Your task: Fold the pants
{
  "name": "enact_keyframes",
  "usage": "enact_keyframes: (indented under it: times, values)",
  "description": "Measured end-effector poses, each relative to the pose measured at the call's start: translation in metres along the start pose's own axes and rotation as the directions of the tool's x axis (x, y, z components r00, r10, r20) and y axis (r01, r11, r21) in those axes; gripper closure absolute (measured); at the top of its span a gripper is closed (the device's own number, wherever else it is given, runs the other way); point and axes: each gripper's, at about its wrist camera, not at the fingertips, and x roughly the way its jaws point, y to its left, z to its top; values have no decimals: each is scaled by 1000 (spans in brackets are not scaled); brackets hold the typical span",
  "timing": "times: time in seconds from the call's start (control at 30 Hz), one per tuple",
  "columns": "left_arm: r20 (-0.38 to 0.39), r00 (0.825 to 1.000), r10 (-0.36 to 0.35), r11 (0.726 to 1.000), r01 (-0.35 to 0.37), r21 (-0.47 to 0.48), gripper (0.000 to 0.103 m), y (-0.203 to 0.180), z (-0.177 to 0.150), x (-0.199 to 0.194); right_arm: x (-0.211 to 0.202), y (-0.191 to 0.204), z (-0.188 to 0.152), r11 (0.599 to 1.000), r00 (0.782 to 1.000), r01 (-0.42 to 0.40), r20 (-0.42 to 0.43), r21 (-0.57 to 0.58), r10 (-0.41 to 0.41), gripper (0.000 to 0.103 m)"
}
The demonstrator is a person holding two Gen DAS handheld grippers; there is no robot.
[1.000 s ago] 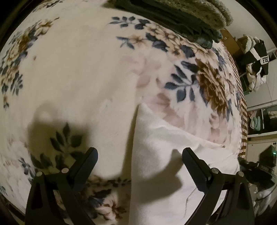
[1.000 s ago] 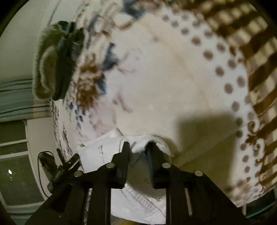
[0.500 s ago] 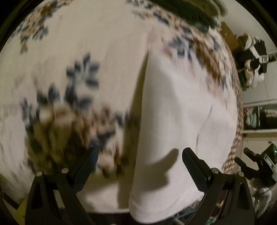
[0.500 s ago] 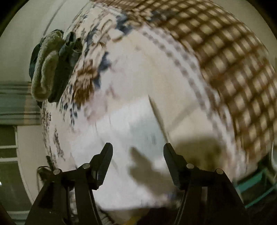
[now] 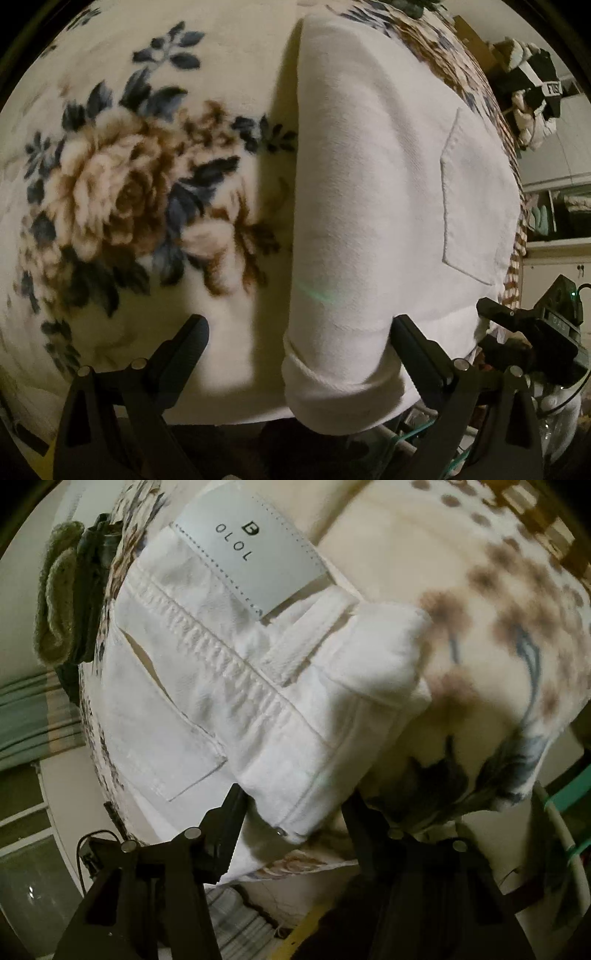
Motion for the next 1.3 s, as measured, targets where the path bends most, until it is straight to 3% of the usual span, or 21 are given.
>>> enact_keyframes:
  times: [0.17, 0.23, 0.43, 0.6, 0.77, 0.83, 0.93, 0.97, 1.07, 1.17, 1.27, 1.3]
  values:
    - [36, 998, -42, 999, 41, 36, 2, -11, 23, 1, 5, -20, 2, 988, 988, -152, 11, 32, 152, 31]
    - [34, 998, -47, 998, 46, 42, 2, -13, 34, 6, 4, -24, -2, 982, 983, -183, 33, 36, 182, 30]
    - [23, 999, -33, 998, 32, 61, 2, -21, 52, 18, -15, -40, -13, 989, 983, -142, 124, 34, 136, 30]
    - [21, 999, -30, 997, 29, 65, 2, -21, 53, 19, -17, -41, -4, 985, 975, -174, 139, 12, 171, 30]
    - [25, 999, -38, 998, 36, 58, 1, -23, 55, 22, -7, -39, 8, 970, 963, -237, 146, 49, 228, 21]
    - [24, 999, -44, 998, 43, 51, 1, -20, 55, 21, -7, -42, 10, 947, 944, -311, 144, 82, 298, 21]
    - [22, 998, -63, 998, 62, 31, 1, -14, 56, 19, -11, -46, 10, 869, 871, -484, 144, 101, 469, 21]
    - [21, 997, -72, 997, 71, 26, 1, -13, 57, 18, -13, -43, 11, 874, 873, -480, 137, 69, 468, 21]
    - [21, 996, -87, 996, 87, 32, 1, -11, 59, 18, -6, -47, 14, 943, 937, -332, 122, 18, 328, 23]
    - [32, 993, -111, 993, 110, 31, 1, -9, 63, 18, 0, -57, 15, 917, 913, -396, 135, 52, 386, 22]
    - [66, 986, -152, 988, 150, 31, 3, -5, 66, 14, 4, -43, 16, 890, 887, -455, 110, 29, 449, 22]
    - [85, 982, -168, 986, 165, 37, 10, -5, 66, 12, 6, -33, 15, 890, 886, -456, 92, -4, 454, 22]
